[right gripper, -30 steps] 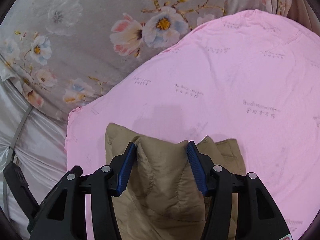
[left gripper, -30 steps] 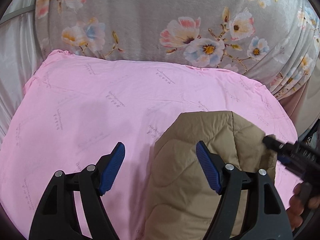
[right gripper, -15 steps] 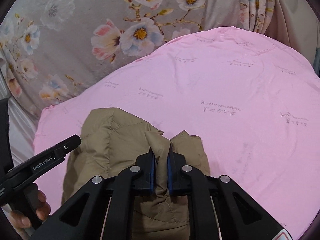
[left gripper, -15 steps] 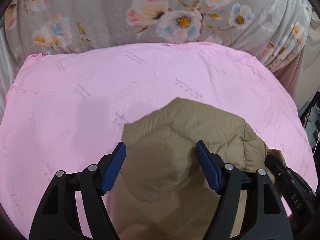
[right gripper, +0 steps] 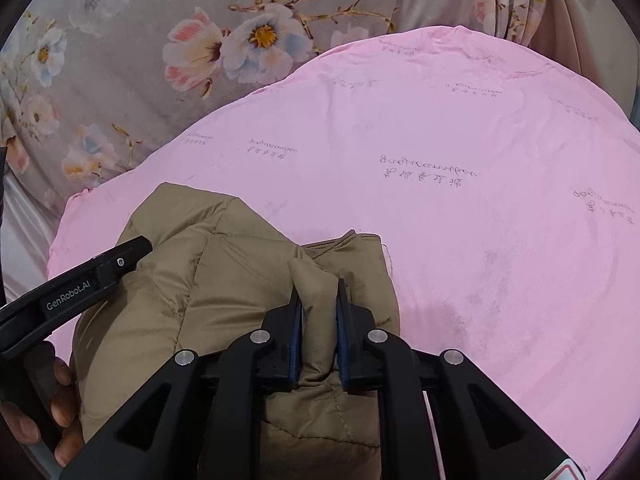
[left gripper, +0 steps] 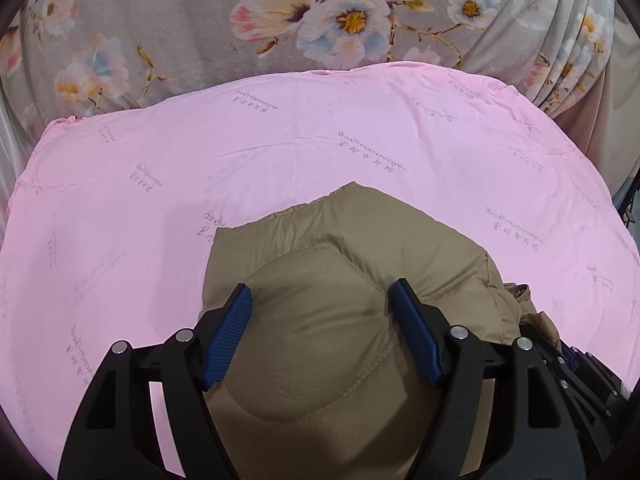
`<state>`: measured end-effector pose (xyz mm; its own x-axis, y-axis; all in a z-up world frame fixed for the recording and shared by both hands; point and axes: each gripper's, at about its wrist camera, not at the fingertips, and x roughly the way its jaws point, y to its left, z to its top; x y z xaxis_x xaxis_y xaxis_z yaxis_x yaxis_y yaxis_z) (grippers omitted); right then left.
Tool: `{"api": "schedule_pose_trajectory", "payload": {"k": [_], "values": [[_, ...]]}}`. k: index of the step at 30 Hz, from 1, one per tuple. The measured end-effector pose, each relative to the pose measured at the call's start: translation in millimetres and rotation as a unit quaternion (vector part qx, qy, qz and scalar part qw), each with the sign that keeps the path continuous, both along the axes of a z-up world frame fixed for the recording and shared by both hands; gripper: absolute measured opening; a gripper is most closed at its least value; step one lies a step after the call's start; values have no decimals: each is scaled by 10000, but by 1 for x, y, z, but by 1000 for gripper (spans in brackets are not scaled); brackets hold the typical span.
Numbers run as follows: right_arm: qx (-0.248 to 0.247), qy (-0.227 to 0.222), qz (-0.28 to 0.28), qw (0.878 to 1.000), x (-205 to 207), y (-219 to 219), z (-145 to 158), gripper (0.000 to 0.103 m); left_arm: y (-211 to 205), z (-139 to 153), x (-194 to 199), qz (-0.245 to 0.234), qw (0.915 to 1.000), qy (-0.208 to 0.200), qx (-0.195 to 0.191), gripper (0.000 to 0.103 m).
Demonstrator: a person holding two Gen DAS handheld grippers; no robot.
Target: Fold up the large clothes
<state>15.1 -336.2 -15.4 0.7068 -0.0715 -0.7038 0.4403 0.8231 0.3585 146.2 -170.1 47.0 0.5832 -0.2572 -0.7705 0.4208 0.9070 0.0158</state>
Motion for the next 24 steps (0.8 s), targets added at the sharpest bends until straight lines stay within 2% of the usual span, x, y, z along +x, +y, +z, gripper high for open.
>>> {"api": "schedule_pose_trajectory", "payload": {"k": [8,24], "values": [[103,-53,19,9999,1,-1,-11,13,-6,-11,-1,11,9999,-155,50,71],[305,-256,-19,9992,-2,-5,-25,13,-14,-32,-1,19,9990,-435,48,80]]}}
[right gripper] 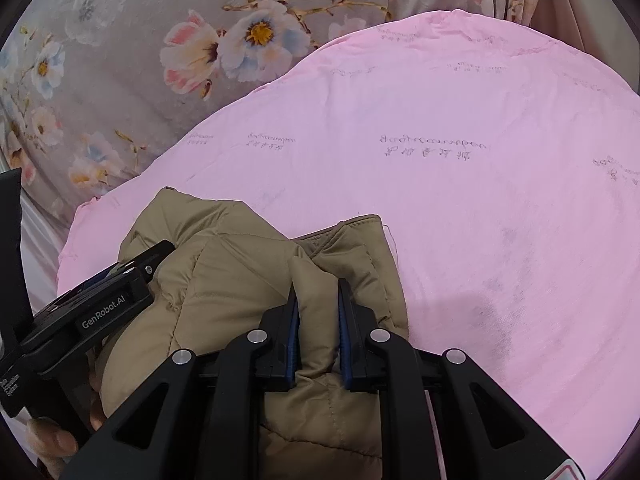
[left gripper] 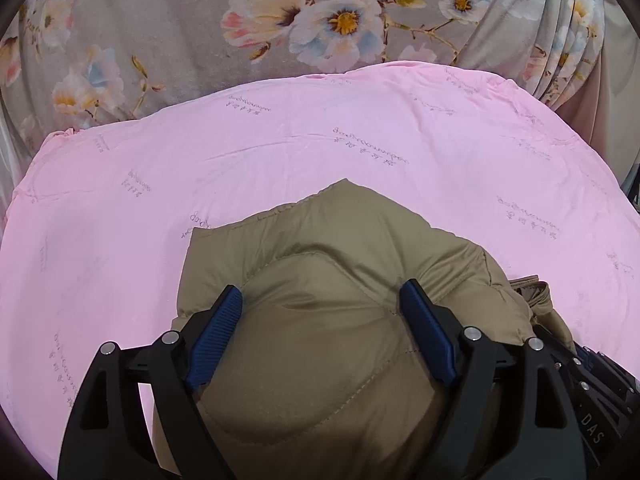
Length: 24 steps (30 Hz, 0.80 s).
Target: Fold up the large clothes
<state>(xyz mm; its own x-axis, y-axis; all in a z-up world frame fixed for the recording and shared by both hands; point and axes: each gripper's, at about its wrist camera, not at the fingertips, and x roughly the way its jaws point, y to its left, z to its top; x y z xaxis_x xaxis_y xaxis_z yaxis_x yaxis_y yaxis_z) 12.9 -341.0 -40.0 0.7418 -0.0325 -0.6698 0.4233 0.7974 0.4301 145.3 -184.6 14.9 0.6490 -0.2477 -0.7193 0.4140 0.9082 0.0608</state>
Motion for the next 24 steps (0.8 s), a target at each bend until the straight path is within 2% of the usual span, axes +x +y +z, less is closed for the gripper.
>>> {"api": "schedule_pose_trajectory", "payload": {"k": [6,9,10,12,14,17,22,24], "values": [[330,-145,47,9993,0,-10,-5,13,-2,-3,1,60,10000,-69,16,81],[579,-258,-70,9980,-11,-18,2,15,4,2,1,38,10000,17,-81,81],[546,-279,-143,9980,-20,-17,10,26,8,6,-2,30,9999,60,-94,81],[212,-344,-217,9989,-39,-11,31,31,19,15,-10,91,9998,119,-108,81],[70,-165,-33,9998,-50,-2,41,32,33,26,-23,115,9992,274,-252,81],[368,24,305,9989,-66,10,39,32,51,34,-47,62,9984,387,-403,81],[89,247,566,9981,-82,29,33,32,64,27,-76,-51,9974,548,-474,82],[-9,313,632,9975,-83,33,29,29,66,22,-82,-43,9978,507,-420,84]]}}
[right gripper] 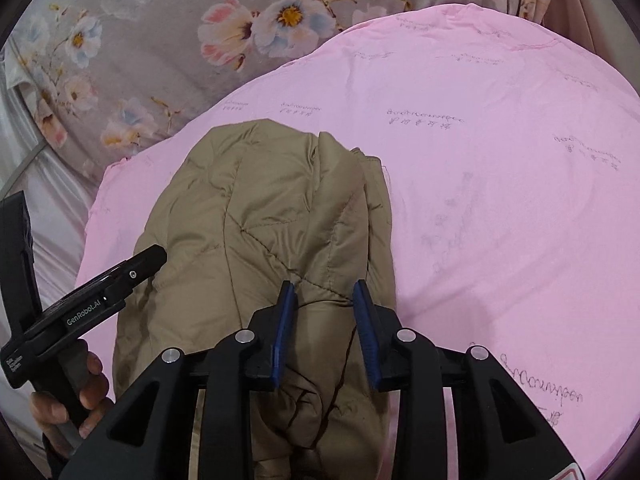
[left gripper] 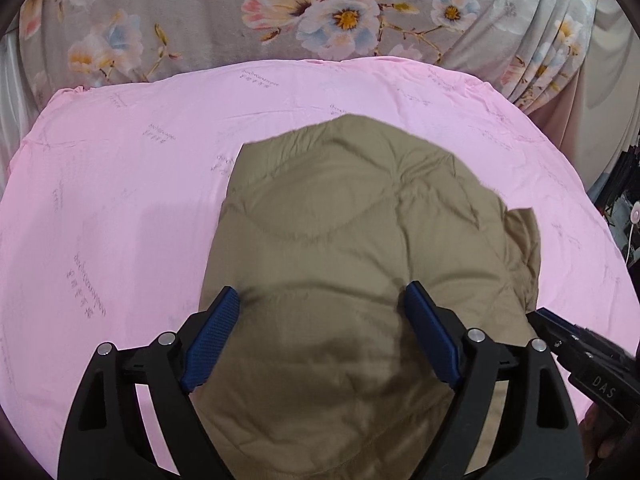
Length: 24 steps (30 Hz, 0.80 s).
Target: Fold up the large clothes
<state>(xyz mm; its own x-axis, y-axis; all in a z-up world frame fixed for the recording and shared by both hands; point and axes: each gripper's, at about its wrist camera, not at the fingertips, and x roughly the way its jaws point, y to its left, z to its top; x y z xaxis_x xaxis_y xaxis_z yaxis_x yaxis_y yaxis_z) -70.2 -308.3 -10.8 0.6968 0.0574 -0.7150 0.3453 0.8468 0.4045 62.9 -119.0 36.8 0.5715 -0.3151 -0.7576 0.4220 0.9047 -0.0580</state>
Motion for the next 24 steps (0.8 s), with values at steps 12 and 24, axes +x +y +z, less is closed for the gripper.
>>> {"api": "schedule_pose_trajectory", "payload": {"k": [12,24], "values": [[86,-49,-46,9999,6,-3,-24,23,-11,-23,-9,39,9974,-609,382,88],[7,-104,-187,9998,4,1,-31,24,-14,-32,-13,108,9948,-898,468,88]]}}
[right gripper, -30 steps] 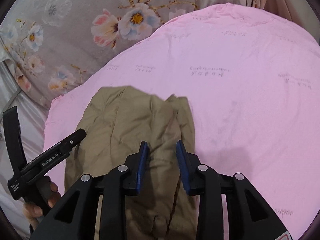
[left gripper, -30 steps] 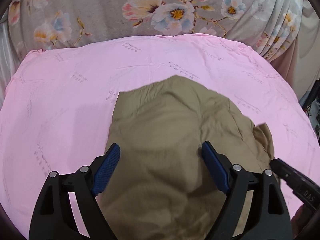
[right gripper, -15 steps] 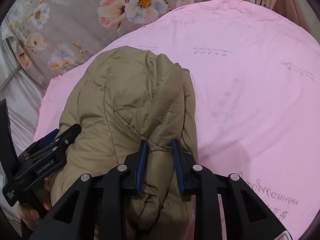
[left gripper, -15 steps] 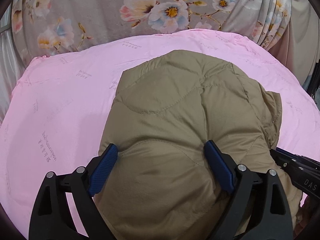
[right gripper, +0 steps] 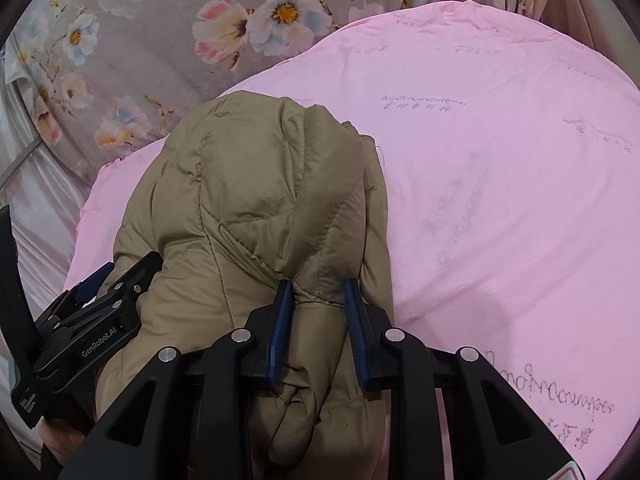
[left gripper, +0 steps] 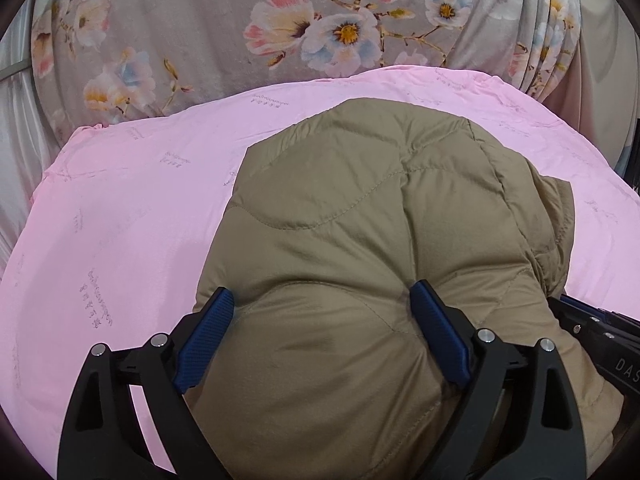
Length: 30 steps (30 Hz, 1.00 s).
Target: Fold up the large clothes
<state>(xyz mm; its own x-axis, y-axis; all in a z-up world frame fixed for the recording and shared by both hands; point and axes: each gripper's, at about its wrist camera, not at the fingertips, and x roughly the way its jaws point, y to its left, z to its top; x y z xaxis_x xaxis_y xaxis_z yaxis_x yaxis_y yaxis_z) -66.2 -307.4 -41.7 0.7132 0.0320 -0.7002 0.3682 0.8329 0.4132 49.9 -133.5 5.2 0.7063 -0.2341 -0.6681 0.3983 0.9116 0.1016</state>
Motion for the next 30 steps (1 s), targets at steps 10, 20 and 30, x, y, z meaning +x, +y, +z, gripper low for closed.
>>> {"api": "schedule_pose_trajectory", "payload": {"k": [10,20,30], "values": [[467,111,-176,9987,-15,-11,13,40,9,13,-6,-62,9998,199,79,90],[2016,301,-44,9790,-33,-36,-12,64,86,10,17,93,9779,1791,-1076,98],[3001,-152,302,9533,-25,-35,-37,64,97,-38,39,-517,9084,3292,-2526,98]]}}
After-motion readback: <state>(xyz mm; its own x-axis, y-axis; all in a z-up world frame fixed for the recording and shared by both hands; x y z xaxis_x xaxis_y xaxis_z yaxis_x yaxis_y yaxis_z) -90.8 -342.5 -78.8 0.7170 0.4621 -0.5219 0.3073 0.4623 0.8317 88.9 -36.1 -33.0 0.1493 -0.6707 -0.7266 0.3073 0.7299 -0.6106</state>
